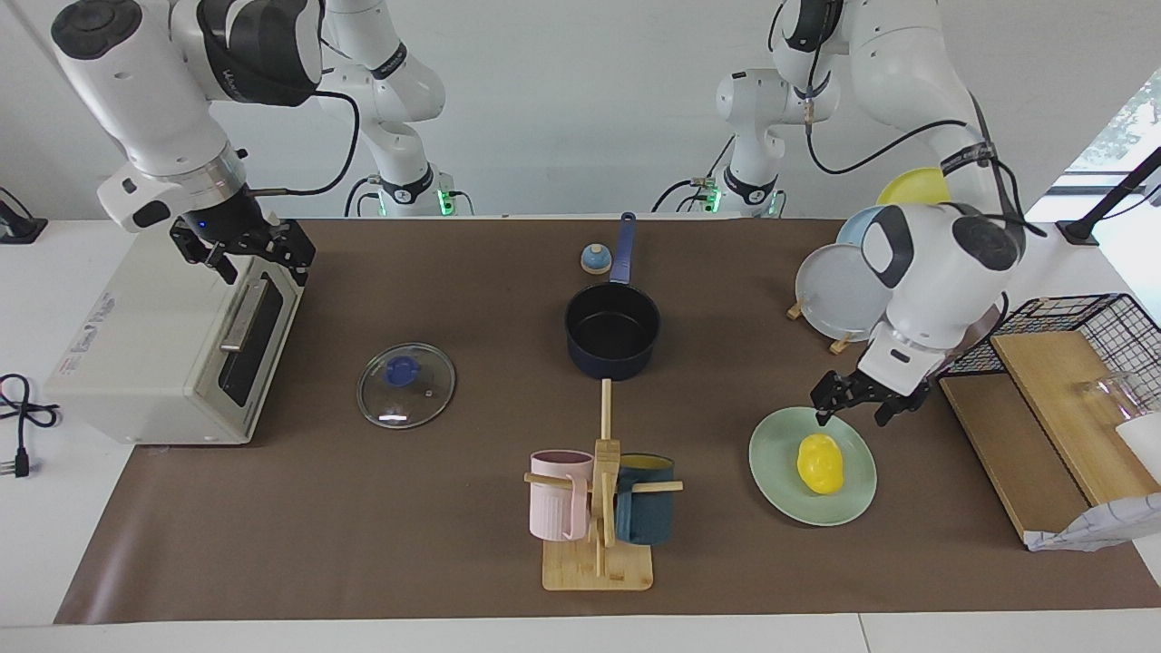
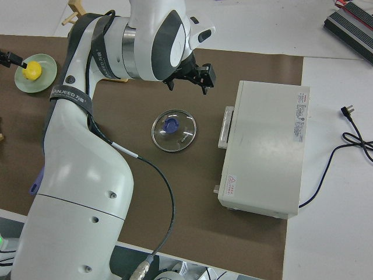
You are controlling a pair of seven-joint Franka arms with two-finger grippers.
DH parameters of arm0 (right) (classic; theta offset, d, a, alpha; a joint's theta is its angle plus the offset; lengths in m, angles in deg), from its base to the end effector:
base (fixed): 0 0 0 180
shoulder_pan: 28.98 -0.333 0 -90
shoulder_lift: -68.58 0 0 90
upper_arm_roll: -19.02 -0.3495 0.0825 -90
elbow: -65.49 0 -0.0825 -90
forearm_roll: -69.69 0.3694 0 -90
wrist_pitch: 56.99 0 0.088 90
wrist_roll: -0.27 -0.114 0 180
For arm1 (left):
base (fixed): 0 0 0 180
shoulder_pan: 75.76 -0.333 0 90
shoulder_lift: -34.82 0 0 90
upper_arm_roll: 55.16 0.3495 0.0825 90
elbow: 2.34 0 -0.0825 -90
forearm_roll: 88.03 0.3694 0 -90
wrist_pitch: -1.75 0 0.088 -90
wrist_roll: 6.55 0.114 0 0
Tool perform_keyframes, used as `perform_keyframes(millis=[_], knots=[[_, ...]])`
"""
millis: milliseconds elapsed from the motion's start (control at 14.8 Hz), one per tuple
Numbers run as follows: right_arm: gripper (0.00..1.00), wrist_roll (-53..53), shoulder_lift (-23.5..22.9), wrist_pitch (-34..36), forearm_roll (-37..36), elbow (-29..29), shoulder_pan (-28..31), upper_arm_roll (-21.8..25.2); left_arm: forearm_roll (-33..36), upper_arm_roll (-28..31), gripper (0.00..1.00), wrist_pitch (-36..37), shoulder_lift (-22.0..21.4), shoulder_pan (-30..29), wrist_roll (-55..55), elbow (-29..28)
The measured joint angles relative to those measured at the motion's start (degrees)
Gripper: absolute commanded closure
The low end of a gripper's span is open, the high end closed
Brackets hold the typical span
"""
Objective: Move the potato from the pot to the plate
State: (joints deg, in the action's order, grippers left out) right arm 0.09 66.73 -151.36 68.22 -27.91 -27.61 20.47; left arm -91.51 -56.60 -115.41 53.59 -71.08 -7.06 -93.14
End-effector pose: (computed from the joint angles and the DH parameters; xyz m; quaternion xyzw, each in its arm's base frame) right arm 0.5546 -0.0298 0.6127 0.9996 -0.0251 -0.0080 0.0130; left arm 0.6646 -0.0728 0.4902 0.9967 -0.0358 0.0642 0.0356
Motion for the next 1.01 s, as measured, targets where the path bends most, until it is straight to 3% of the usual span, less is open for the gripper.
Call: perform_keyframes(millis=[606, 1010], knots=[[0.00, 0.0, 0.0, 0.0, 0.0, 0.0, 0.0, 0.0, 0.6, 1.8, 0.00, 26.6, -19.2, -0.3, -0.2, 1.6], [0.00, 0.0, 0.0, 0.0, 0.0, 0.0, 0.0, 0.0, 0.6, 1.8, 0.00, 32.7, -21.3, -1.0, -0.5, 0.0]])
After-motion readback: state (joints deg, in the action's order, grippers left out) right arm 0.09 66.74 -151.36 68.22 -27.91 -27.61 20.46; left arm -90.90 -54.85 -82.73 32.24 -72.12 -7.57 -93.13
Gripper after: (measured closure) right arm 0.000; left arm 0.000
